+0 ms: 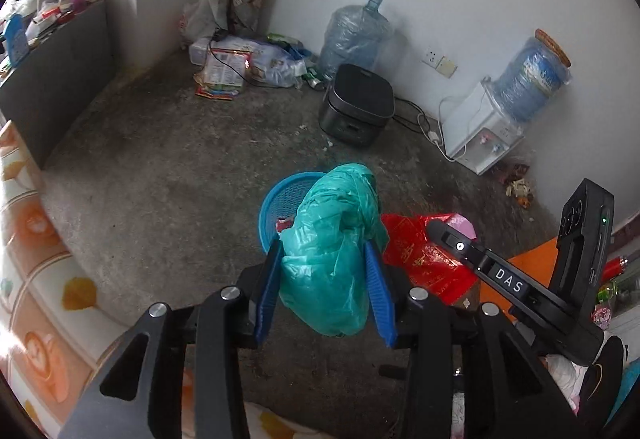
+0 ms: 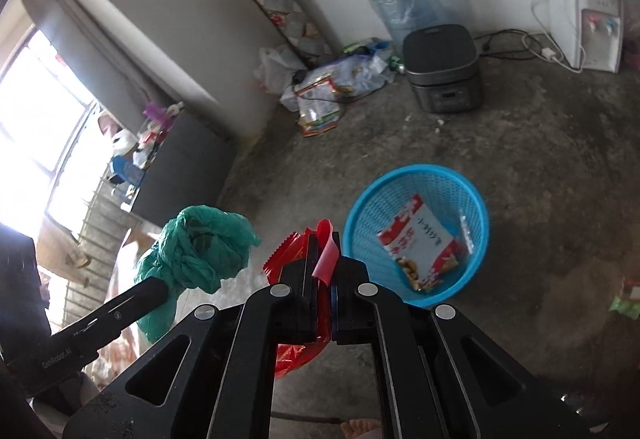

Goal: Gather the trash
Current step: 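Carry both items over the blue basket and open both tools, then bring both tools back to the table toward the tissue and gold pack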

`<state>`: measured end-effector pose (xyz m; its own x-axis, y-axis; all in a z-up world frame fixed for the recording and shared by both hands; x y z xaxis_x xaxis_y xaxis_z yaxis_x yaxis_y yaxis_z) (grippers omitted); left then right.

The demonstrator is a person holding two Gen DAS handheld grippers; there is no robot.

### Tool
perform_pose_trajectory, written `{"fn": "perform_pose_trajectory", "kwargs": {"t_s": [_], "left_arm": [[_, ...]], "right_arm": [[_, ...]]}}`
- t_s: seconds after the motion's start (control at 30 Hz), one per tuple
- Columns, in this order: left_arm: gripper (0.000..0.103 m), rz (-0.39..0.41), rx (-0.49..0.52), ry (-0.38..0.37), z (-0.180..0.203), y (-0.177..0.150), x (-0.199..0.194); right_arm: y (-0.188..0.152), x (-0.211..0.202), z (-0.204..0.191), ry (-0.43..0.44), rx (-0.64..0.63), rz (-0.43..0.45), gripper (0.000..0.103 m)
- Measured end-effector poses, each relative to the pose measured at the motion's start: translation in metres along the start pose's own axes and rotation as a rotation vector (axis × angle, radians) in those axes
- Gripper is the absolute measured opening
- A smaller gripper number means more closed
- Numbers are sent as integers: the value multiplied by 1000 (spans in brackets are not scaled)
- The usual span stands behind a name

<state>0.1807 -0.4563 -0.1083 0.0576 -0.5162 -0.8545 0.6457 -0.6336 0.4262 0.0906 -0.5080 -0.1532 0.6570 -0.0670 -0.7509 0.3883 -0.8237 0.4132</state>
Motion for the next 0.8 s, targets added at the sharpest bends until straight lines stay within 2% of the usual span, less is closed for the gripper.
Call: {"fn": "perform_pose_trajectory", "kwargs": {"t_s": [0.03,0.1,0.13,0.23,0.3,0.47,0.57,0.67,0.8], "left_arm": [[50,-10,1,-7,4,7,15],[67,-28,-3,-16,9,19,44],[68,-27,-11,-5,8,23,55],[68,-24,-26,-9,8,26,67],[70,6,-36,-29,6,26,61],[73,85,-21,-10,-2,25,34],[77,138,-12,-39,-2,23,2],[83,234,12,-39,-5,21,-39],[88,314,14,-28,-19,11,-92]], "right_arm": [[7,9,12,-22,21,9,8],[17,33,39,-73,51,-4,29],[18,45,49,-88,69,-22,45],[15,63,74,-149,92,-43,46],[8,62,80,-130,100,-47,46],[-2,47,78,-140,79,-13,54],[0,25,60,-160,22,61,67],[4,-4,33,-164,-56,169,79],[3,-45,-9,-145,-178,294,89]]}}
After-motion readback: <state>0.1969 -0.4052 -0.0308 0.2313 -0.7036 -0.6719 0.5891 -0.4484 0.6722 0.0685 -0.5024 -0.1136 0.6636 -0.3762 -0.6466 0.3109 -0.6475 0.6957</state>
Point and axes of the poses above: each gripper's, at about its wrist camera, not at the fingertips, and x roughly the way its jaws point, z to its right, y to its top, the point moved 10 cm from there along x, roughly the way its jaws point, and after that the axes turned 4 degrees about -z, right-handed, at the moved point
